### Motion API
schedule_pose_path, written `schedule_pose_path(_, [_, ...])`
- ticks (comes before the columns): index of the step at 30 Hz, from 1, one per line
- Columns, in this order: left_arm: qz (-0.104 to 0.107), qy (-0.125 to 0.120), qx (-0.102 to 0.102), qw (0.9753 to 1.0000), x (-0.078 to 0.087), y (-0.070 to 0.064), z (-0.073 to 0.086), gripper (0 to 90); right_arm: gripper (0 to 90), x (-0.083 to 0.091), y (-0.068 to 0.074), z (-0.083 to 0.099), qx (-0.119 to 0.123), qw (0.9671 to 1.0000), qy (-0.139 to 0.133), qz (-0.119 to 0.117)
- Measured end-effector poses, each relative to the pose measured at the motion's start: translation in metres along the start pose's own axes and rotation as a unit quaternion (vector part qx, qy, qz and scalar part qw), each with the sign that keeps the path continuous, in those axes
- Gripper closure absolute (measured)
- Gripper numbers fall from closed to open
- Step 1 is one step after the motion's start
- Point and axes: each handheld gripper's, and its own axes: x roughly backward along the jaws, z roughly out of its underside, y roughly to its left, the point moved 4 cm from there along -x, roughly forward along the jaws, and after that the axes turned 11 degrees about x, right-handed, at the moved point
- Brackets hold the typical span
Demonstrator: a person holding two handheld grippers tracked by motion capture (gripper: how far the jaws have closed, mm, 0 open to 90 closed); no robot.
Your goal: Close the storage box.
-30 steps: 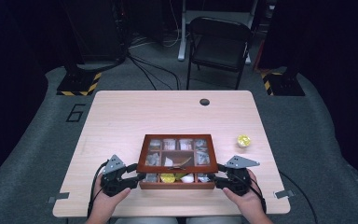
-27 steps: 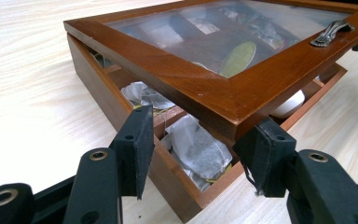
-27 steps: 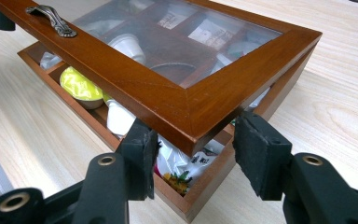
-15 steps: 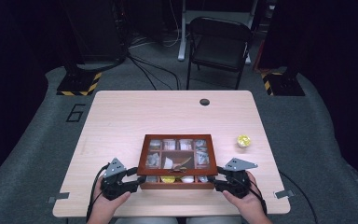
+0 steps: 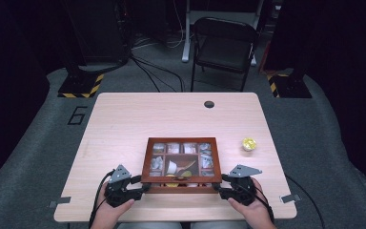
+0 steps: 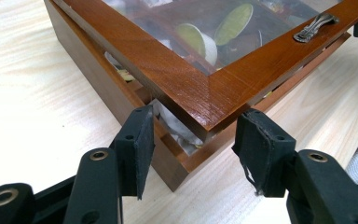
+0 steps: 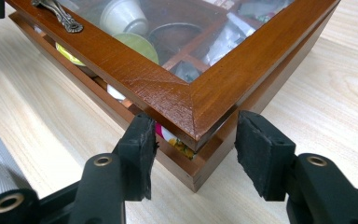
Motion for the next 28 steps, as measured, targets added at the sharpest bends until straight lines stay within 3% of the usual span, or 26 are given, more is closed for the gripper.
schedule_pose_path(12, [-0.006, 0.020, 0.003, 0.9998, -0.004, 0.001, 0.004, 47.3, 47.3, -0.002, 0.000, 0.004, 0.006, 0.9998, 0.018, 0.000])
schedule_pose_path(17, [-0.004, 0.039, 0.016, 0.9991, -0.005, 0.001, 0.011, 46.0, 44.0, -0.005, 0.002, 0.012, 0.007, 0.9988, 0.049, -0.003])
schedule_pose_path(21, [-0.009, 0.039, 0.023, 0.9989, -0.002, 0.004, 0.011, 43.7, 40.9, -0.002, 0.004, 0.012, 0.006, 0.9989, 0.046, -0.008])
schedule_pose_path(28, [-0.012, 0.022, 0.029, 0.9992, 0.003, 0.007, 0.007, 38.8, 35.9, 0.009, 0.001, 0.013, -0.001, 0.9997, 0.025, 0.004])
